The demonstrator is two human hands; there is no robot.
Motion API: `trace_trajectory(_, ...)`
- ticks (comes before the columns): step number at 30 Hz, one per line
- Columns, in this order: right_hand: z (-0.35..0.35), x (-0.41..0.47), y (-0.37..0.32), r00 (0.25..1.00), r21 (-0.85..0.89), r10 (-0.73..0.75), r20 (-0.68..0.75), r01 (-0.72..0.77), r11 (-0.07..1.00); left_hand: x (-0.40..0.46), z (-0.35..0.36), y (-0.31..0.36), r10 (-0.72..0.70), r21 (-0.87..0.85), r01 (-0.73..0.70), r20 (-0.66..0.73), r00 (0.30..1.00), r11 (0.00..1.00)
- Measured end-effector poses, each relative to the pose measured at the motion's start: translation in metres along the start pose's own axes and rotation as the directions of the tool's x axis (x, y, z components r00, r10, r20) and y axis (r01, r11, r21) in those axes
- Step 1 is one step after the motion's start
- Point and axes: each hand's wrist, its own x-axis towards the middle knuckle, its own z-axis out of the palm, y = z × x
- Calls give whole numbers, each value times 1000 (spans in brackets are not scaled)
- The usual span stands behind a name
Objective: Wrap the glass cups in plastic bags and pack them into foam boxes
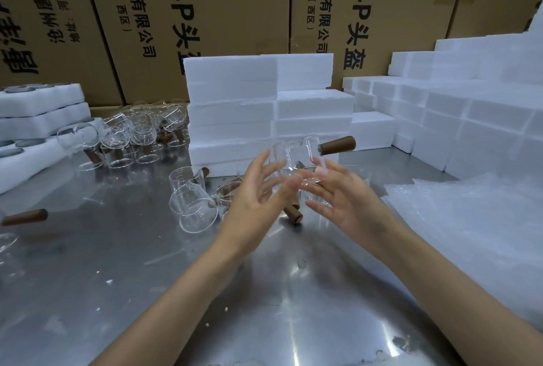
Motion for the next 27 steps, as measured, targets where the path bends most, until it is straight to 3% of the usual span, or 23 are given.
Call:
trace_trajectory(8,4,-4,-7,998,-125,42,38,-37,991,-1,1,2,-86,-144,85,1,996,986)
trace_trajectory(10,0,-2,-8,992,-105,-28,-125,15,994,-1,0,0,-77,-133,81,32,996,988)
trace_trajectory(12,-5,2,-7,933,-226,-184,-310,115,967,-1,-1,-3,-67,-81,72,66,996,994)
trace_trajectory(15,-10,7,2,856,-518,-374,-356,153,842,-2,2,-9,-63,4,63,131,989,998)
trace_trajectory(19,-16,8,10,860,-839,-411,-302,-35,543,-4,3,-19,-88,184,46,224,971,982)
trace_trajectory(22,-17,8,13,876,-911,-386,-289,-127,392,-5,0,-25,-128,266,55,264,956,962)
trace_trajectory(27,-20,9,13,893,-935,-326,-309,-223,275,-6,2,-29,-116,316,15,304,946,949)
